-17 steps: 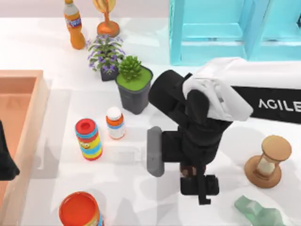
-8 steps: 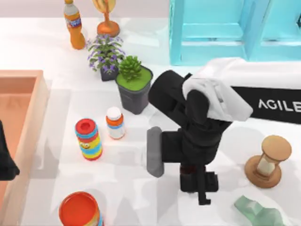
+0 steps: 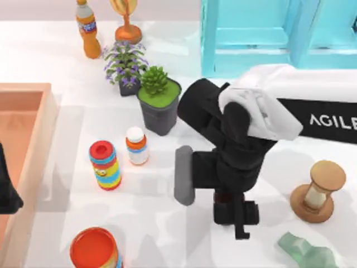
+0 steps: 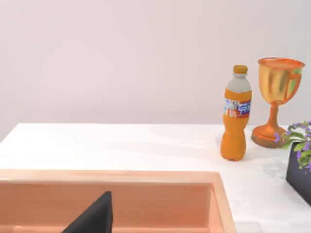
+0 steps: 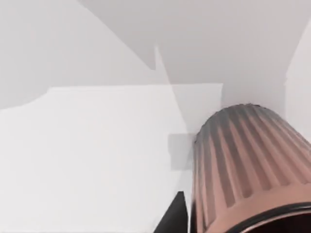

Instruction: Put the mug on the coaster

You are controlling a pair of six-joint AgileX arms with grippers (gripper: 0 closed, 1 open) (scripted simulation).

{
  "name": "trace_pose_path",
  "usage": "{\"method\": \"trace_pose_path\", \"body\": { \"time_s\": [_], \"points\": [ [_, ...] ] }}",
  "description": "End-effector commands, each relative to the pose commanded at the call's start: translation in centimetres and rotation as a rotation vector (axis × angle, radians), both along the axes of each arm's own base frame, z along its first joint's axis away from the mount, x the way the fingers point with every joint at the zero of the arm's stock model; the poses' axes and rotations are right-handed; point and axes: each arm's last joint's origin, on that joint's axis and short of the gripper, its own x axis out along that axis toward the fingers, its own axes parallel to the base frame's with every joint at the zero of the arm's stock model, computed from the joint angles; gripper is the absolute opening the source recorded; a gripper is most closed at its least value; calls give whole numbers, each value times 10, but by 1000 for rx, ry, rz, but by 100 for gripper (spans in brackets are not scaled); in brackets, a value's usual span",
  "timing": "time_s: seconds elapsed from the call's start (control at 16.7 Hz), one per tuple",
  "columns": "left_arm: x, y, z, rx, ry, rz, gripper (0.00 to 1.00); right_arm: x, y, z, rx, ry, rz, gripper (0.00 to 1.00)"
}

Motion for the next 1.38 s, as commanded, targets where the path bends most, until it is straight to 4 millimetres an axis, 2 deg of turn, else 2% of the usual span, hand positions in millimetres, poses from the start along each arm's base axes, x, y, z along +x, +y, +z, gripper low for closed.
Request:
{"method": "trace_pose_path", "body": {
  "time_s": [0.12,0.24,0.36,0.54,0.66,0.78,0.96,1.14,1.38],
  "points": [
    [0,0,0,0,0,0,100,13,-10,22,43,-44,-77,0],
    [0,0,0,0,0,0,100,31,-34,53,92,-102,-214,0],
    [0,0,0,0,0,0,100,51,-75,82,125,-152,-400,0],
    [0,0,0,0,0,0,100,72,-162,106,112,-183,-739,0],
    [0,0,0,0,0,0,100,76,-228,107,75,-165,-975,0],
    [0,0,0,0,0,0,100,70,-289,100,40,-124,-1182,0],
    [0,0,0,0,0,0,100,53,-354,84,25,-48,-1401,0],
    [0,0,0,0,0,0,100,39,-388,68,49,17,-1516,0],
    [0,0,0,0,0,0,100,33,-396,63,68,33,-1547,0]
  ]
}}
